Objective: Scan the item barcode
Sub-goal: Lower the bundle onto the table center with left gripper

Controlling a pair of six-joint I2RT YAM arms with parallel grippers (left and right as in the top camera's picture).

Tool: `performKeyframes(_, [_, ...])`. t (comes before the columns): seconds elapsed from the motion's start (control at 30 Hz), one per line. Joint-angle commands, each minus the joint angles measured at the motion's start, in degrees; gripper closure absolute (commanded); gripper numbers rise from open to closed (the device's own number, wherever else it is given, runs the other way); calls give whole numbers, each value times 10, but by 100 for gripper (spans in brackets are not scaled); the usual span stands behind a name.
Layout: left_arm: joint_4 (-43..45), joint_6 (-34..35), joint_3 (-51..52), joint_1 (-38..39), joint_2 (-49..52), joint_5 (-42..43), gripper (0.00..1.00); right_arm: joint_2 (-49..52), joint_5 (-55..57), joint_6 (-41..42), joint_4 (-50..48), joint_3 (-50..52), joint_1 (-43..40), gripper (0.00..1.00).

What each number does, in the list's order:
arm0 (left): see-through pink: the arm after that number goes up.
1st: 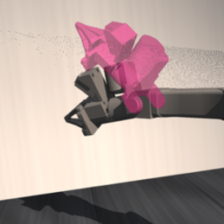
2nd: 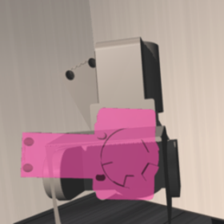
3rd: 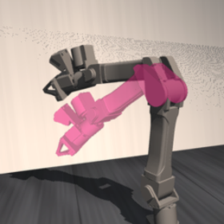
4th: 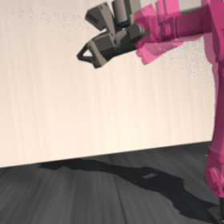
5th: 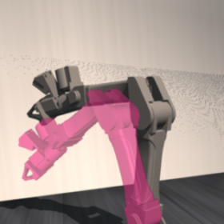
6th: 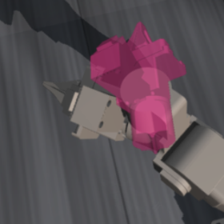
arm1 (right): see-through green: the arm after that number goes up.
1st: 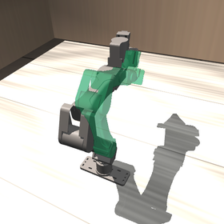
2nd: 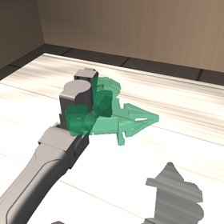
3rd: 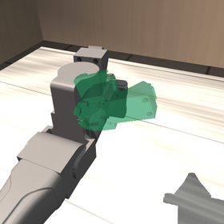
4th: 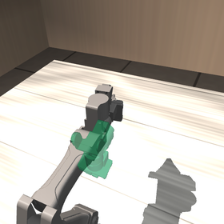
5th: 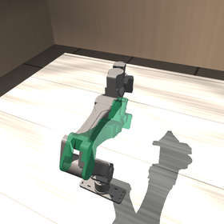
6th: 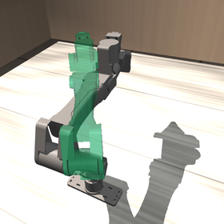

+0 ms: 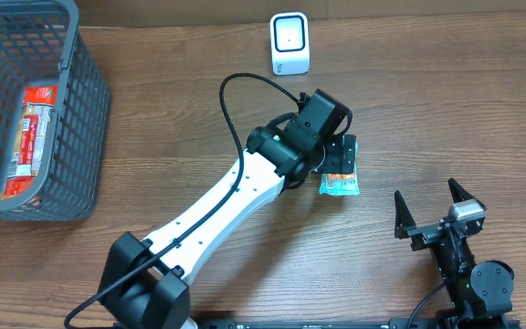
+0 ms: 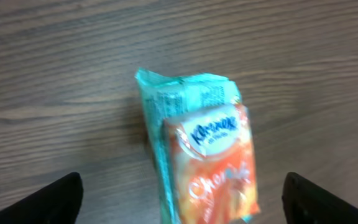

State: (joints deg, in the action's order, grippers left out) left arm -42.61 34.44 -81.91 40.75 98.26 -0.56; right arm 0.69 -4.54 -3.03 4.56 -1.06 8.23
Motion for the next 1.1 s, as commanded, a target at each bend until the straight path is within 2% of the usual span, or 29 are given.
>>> performKeyframes(0.0, [5, 9, -5, 21, 19, -46, 9, -5, -3, -2, -2, 6, -5, 0])
performKeyframes(0.37, [18, 10, -5, 41, 27, -55, 15, -5, -3, -2, -2, 6, -5, 0])
performKeyframes(0.57, [19, 10, -3, 43, 30, -56, 29, -5, -3, -2, -2, 6, -5, 0])
performKeyframes(0.87, [24, 18, -3, 43, 74, -52, 32, -5, -3, -2, -2, 6, -5, 0])
performKeyframes(0.97, [24, 18, -4, 43, 71, -52, 42, -5, -3, -2, -2, 6, -5, 0])
performKeyframes(1.07, [24, 18, -4, 42, 66, -54, 44, -5, -3, -2, -2, 6, -5, 0])
